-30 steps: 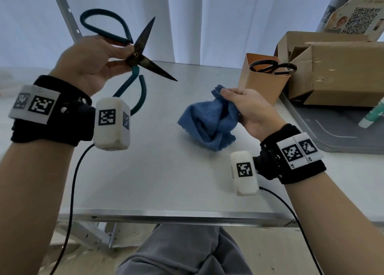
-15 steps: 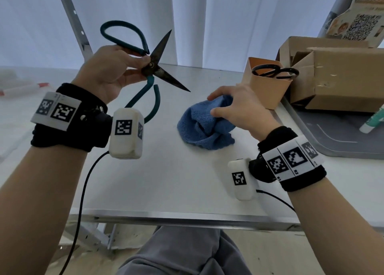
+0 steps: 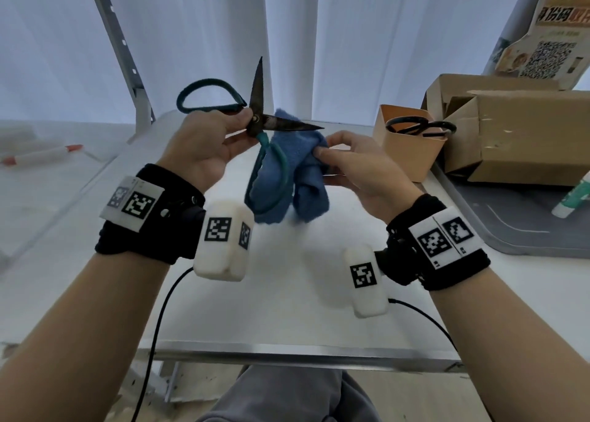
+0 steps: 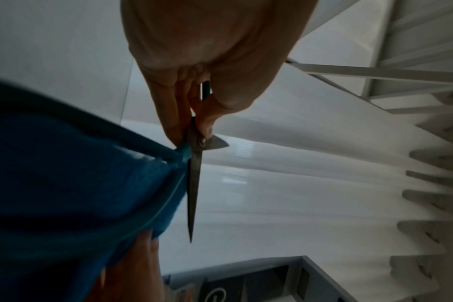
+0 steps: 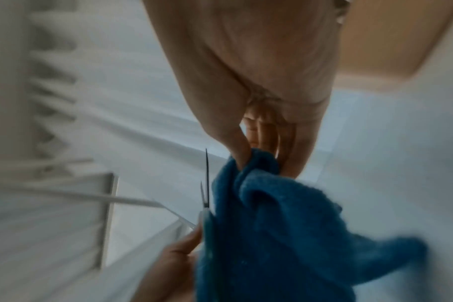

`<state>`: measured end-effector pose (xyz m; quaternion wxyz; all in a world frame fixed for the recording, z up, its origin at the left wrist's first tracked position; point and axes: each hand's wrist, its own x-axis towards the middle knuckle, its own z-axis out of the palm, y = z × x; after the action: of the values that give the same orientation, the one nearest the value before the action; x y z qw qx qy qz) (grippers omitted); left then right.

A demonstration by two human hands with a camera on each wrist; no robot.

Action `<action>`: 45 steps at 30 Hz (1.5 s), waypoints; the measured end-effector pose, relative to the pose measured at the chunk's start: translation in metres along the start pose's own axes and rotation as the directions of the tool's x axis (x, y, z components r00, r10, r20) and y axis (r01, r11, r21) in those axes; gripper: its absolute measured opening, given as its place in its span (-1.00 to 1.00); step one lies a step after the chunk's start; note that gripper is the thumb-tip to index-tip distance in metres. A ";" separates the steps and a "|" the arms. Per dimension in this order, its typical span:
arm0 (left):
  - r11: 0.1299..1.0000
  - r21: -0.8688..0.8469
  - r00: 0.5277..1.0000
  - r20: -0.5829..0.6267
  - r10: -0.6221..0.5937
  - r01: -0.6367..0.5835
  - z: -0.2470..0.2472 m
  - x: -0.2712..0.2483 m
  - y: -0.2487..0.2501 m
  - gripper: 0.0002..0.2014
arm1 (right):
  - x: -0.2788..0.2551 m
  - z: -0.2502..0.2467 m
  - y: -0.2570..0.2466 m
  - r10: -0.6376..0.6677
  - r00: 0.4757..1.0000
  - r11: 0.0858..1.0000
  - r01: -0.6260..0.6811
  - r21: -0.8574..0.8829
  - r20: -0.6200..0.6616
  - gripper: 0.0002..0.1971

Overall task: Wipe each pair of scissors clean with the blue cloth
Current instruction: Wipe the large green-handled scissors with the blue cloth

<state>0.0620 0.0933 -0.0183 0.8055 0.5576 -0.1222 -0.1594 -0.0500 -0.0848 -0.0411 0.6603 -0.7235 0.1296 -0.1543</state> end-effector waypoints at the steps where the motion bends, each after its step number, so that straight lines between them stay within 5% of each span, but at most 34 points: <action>1: 0.999 -0.028 1.000 0.019 -0.019 0.019 0.003 0.000 -0.003 -0.84 | -0.001 0.003 -0.001 0.018 0.999 0.992 -0.021 0.121 0.027 -0.96; 6: 0.990 -0.086 0.992 0.079 -0.101 0.108 0.017 -0.005 -0.013 -0.83 | 0.004 0.012 0.005 0.049 0.987 0.910 -0.106 0.400 0.151 -0.82; 12: 0.999 0.014 0.998 0.041 -0.041 0.041 0.019 -0.004 -0.014 -0.79 | 0.004 0.009 0.007 0.048 0.978 0.828 -0.154 0.539 0.205 -0.73; 18: 0.998 0.013 0.998 0.014 -0.057 0.057 0.018 -0.008 -0.017 -0.79 | 0.001 0.002 0.005 0.111 0.958 0.790 -0.246 0.562 0.263 -0.65; 25: 0.998 0.060 1.000 -0.011 -0.018 0.019 0.012 -0.009 -0.011 -0.95 | -0.003 -0.014 0.008 0.177 0.952 0.759 -0.293 0.581 0.250 -0.78; 27: 0.997 0.083 0.998 -0.066 0.001 0.004 0.004 -0.007 -0.007 -0.96 | 0.001 -0.025 0.009 0.225 0.956 0.712 -0.295 0.638 0.191 -0.68; 30: 0.979 0.203 0.989 -0.133 0.059 -0.031 -0.003 -0.006 -0.008 -0.87 | 0.004 -0.031 -0.003 0.156 0.987 0.735 -0.088 0.672 -0.042 -0.64; 32: 0.966 0.257 0.989 -0.130 0.075 -0.039 -0.001 -0.008 -0.010 -0.80 | 0.000 -0.029 -0.016 0.029 0.989 0.844 0.055 0.533 -0.147 -0.70; 35: 0.961 0.274 0.994 -0.097 0.056 -0.027 0.010 -0.011 -0.011 -0.79 | -0.008 -0.006 -0.028 -0.195 0.975 0.964 0.211 0.160 -0.111 -0.68; 39: 0.961 0.275 0.998 -0.049 0.050 -0.034 0.022 -0.011 -0.011 -0.72 | -0.006 0.018 -0.015 -0.387 0.917 0.826 0.389 -0.408 0.092 -0.77; 45: 0.980 0.189 0.997 -0.064 -0.046 0.058 0.013 -0.007 -0.011 -0.74 | -0.005 0.014 -0.015 -0.401 0.903 0.758 0.421 -0.498 0.154 -0.74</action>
<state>0.0493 0.0812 -0.0242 0.7470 0.6398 -0.0985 -0.1515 -0.0495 -0.0690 -0.0279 0.3924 -0.8878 -0.0080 -0.2406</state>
